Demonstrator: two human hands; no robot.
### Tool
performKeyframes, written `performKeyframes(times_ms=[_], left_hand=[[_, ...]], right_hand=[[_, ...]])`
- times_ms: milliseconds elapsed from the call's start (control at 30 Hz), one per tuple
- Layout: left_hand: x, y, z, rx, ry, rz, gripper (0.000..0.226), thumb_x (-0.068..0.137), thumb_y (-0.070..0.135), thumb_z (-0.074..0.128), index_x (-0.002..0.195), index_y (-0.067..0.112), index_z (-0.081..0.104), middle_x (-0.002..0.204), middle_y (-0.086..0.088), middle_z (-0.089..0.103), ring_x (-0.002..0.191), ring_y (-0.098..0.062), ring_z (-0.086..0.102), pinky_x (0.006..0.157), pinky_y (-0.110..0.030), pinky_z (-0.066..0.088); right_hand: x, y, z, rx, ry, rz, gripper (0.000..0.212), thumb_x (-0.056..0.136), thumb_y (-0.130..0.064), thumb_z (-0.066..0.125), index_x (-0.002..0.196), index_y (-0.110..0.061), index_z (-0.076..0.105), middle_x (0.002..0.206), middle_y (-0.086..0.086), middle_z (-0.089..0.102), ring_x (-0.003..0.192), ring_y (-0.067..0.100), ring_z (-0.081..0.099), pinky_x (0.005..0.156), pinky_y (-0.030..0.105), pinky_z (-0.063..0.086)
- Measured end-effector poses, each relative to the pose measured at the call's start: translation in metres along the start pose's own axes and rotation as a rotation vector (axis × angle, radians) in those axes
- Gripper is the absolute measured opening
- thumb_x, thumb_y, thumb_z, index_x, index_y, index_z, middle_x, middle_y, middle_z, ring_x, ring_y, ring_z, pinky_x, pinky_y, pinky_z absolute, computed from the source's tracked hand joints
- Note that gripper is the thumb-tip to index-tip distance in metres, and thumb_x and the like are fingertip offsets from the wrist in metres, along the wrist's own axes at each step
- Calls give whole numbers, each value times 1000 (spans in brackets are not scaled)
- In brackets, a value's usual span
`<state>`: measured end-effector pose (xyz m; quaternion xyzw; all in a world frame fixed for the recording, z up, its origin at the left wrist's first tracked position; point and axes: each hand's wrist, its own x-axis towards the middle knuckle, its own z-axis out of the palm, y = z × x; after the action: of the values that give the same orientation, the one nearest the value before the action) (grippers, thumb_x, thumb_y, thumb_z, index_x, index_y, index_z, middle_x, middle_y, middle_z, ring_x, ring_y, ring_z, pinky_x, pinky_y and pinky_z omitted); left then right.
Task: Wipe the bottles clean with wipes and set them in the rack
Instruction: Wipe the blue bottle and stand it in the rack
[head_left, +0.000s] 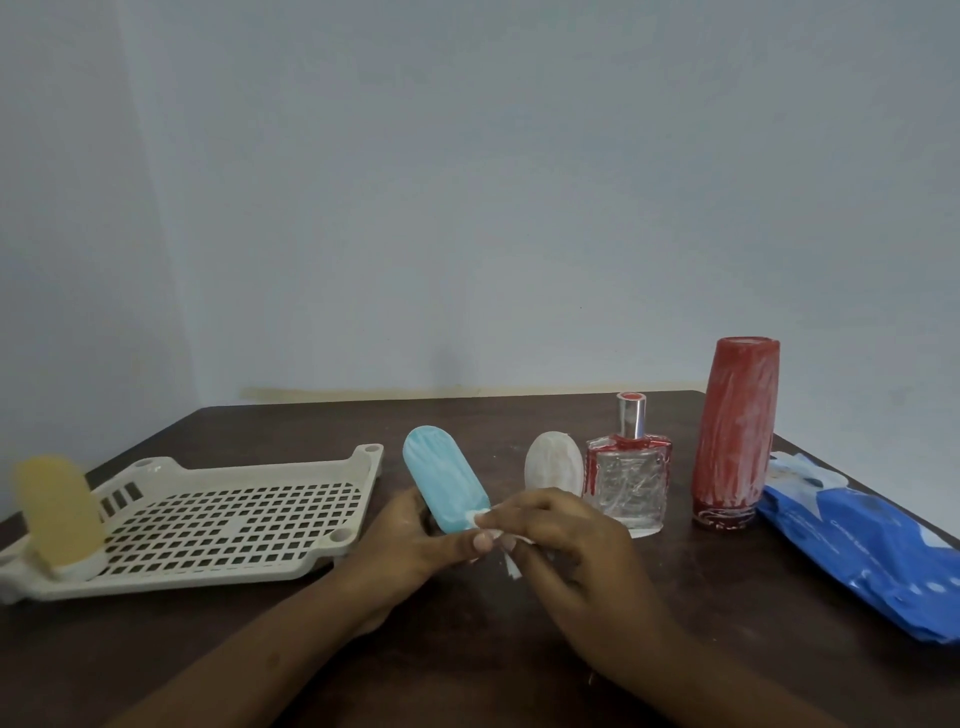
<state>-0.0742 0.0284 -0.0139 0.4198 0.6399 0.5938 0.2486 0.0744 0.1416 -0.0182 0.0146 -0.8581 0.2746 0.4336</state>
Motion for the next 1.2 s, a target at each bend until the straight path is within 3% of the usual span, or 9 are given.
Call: performKeyframes(times_ms=[100,267,400,533,633,767,900,1033,1200], left_hand=[[-2,3,2,32,-3,-5,79,48,40,91,115,16,57,99,-2,73,93,-14,70,71,-22,54],[-5,9,7,87,10,-5,52,54,30,77,99,31,51,99,11,66,87,-3,65,65,-12,51],[-6,11,7,93,13,-5,56,55,29,79,104,30,51,99,11,67,91,-6,65,66,-13,52],[-6,12,6,104,-8,11,47,60,17,81,100,24,57,87,8,74,86,-3,69,67,-17,53],[-6,12,5,123,-29,12,44,65,7,81,99,22,57,86,12,73,85,-4,69,67,-18,53],[-7,14,6,122,-39,23,46,62,12,82,99,23,56,87,17,73,85,-3,68,67,-18,53],[-8,14,8,140,-35,38,46,66,6,81,97,26,55,81,26,70,81,5,66,64,-14,51],[-7,12,5,176,-32,47,44,57,18,84,96,15,63,86,6,74,84,-10,69,69,-24,56],[-7,12,4,278,-13,40,32,70,-5,78,89,16,63,80,0,71,77,-6,69,69,-27,58]], right_hand=[[0,-1,0,-57,-8,-23,37,83,-8,58,109,-31,69,102,-17,63,99,-3,56,81,12,46],[1,7,1,-39,6,78,32,87,-9,54,108,-27,70,103,-16,62,101,-2,55,79,7,44],[0,9,3,-2,25,110,32,87,-6,54,107,-23,71,101,-16,63,98,-3,57,74,7,45],[-1,1,2,-39,-41,-27,38,85,-5,52,109,-28,69,103,-18,62,100,0,57,82,11,42],[0,-3,2,-96,-95,-89,38,86,-14,45,111,-32,67,106,-18,60,102,1,54,86,15,41],[1,2,1,-108,-53,-36,38,86,-19,42,109,-33,68,105,-20,59,101,-1,52,84,10,39],[1,9,2,-84,-11,59,39,85,-10,47,109,-31,70,104,-19,61,101,-2,55,84,13,43],[-2,1,5,-91,-59,-42,37,86,-15,45,110,-30,69,106,-17,61,99,2,54,83,15,42],[-2,-3,7,-214,-120,-161,39,85,-16,40,109,-26,70,107,-13,61,97,4,48,82,14,38]])
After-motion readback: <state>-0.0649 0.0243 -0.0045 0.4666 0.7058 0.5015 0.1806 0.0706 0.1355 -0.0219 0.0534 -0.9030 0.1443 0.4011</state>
